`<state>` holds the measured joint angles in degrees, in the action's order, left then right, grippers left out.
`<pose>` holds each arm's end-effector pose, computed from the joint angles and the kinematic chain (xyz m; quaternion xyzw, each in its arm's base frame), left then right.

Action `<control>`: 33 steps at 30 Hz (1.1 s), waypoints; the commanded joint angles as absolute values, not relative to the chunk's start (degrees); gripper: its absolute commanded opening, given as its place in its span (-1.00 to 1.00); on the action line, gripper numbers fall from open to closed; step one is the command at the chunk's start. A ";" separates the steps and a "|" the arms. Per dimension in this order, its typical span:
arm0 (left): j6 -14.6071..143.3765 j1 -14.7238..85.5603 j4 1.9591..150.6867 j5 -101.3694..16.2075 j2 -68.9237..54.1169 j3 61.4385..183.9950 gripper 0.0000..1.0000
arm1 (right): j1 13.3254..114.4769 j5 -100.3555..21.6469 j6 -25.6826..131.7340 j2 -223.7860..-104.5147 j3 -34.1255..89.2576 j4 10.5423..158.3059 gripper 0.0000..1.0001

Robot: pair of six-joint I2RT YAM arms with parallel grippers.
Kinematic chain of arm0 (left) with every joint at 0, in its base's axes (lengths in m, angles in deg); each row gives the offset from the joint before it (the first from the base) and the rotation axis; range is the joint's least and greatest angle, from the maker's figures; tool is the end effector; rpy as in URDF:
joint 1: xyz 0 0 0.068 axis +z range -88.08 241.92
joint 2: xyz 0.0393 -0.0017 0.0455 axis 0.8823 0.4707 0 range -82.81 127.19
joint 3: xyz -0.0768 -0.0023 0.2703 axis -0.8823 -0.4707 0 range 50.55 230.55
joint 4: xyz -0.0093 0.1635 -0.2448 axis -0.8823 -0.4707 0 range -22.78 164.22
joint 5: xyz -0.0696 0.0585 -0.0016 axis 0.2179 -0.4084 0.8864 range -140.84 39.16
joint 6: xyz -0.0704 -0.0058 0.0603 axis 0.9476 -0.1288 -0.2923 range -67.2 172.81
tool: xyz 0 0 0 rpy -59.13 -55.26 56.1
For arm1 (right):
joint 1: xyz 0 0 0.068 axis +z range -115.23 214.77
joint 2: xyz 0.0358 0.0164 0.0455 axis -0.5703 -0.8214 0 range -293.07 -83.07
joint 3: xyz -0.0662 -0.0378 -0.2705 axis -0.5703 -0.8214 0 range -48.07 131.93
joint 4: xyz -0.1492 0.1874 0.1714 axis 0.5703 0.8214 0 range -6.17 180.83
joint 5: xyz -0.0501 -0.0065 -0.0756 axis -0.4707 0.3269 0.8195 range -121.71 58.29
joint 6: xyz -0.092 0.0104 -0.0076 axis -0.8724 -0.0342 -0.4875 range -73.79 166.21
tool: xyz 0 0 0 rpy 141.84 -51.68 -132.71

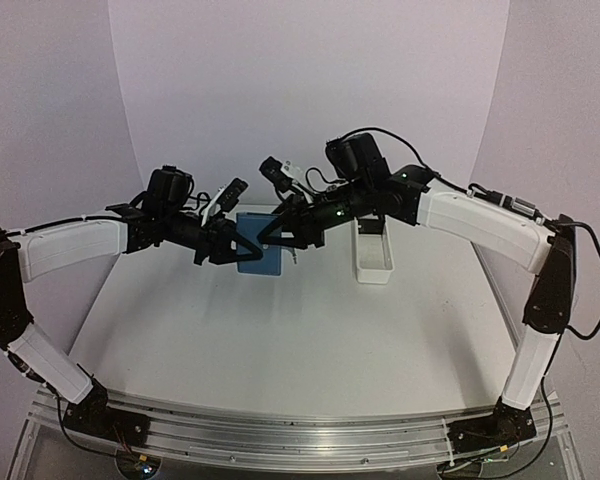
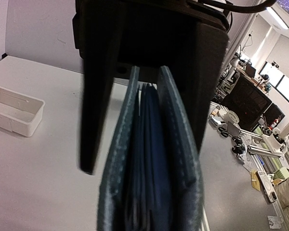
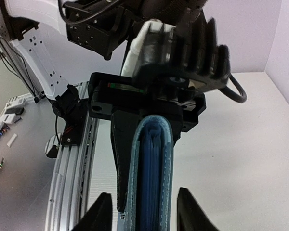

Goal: Put the credit cards into the card holder
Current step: Close the card holder at the center of the board.

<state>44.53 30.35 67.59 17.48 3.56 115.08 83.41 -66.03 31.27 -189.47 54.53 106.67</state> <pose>0.2806 -0.2637 0.2869 0.5124 0.5705 -0.5580 0.3171 0.3004 0.4126 0.3521 -0.5600 0.6095 0.3857 0.4075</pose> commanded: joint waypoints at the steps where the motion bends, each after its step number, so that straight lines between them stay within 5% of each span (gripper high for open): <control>1: 43.19 30.27 67.32 20.89 1.85 117.02 -1.00 | 81.46 -68.10 31.00 -186.42 56.56 105.61 0.16; 5: 35.04 30.24 66.72 23.24 -0.95 114.70 -1.00 | 76.73 -70.77 31.65 -180.98 52.11 105.11 0.31; 13: 26.00 30.19 66.96 27.78 0.31 113.51 -1.00 | 75.91 -67.16 26.19 -176.46 34.94 103.54 0.03; 33: 24.28 29.01 65.52 23.80 2.08 114.34 -1.00 | 79.06 -83.34 29.65 -183.91 37.87 92.86 0.09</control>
<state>24.75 29.21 65.15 23.93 3.14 113.09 77.70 -80.04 29.19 -181.52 35.60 94.21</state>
